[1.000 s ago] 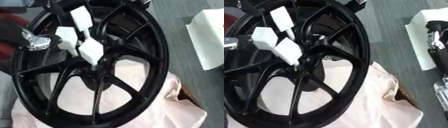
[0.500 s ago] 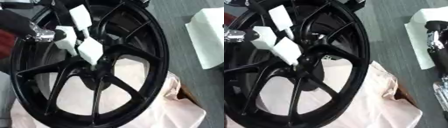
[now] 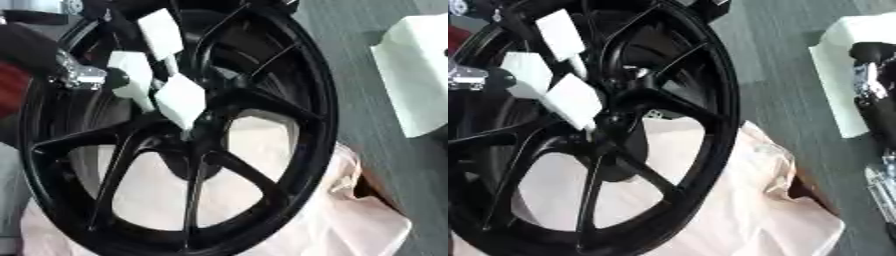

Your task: Pull the pin out of the wheel hub.

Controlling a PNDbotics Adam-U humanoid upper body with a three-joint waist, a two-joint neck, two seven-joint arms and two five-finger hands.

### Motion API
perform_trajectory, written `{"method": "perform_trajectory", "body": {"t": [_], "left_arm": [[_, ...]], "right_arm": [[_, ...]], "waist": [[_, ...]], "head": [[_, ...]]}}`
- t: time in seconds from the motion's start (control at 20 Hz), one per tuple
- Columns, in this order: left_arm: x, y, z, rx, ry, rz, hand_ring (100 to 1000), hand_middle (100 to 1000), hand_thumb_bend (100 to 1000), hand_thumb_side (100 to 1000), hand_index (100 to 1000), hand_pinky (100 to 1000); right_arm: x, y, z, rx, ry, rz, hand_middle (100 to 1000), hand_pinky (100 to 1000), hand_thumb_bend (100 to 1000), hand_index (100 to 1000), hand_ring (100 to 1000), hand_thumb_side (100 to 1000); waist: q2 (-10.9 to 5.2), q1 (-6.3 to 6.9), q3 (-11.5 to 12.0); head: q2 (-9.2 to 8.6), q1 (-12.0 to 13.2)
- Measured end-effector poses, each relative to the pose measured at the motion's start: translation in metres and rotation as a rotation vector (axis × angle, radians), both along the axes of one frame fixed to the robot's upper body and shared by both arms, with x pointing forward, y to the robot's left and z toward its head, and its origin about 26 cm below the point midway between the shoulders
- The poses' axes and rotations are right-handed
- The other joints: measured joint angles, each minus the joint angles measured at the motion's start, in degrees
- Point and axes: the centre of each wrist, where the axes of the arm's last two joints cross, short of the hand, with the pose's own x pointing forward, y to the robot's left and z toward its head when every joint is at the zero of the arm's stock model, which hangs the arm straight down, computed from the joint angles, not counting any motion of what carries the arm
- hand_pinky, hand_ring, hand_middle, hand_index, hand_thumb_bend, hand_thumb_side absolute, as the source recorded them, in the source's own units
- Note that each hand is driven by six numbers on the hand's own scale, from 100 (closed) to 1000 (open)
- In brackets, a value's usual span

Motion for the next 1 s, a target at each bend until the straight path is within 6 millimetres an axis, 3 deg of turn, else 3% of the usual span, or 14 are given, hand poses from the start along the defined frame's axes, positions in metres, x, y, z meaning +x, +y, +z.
{"method": "perform_trajectory", "body": {"t": [1.0], "left_arm": [[0.017, -0.008, -0.01, 0.027, 0.045, -0.005, 859, 742, 360, 676, 885, 920]], "right_arm": [[0.001, 0.003, -0.001, 0.009, 0.006, 0.006, 669, 856, 100, 679, 769, 561]], "waist": [[0.04, -0.04, -0.34]], "head": [[-0.1, -0.07]]}}
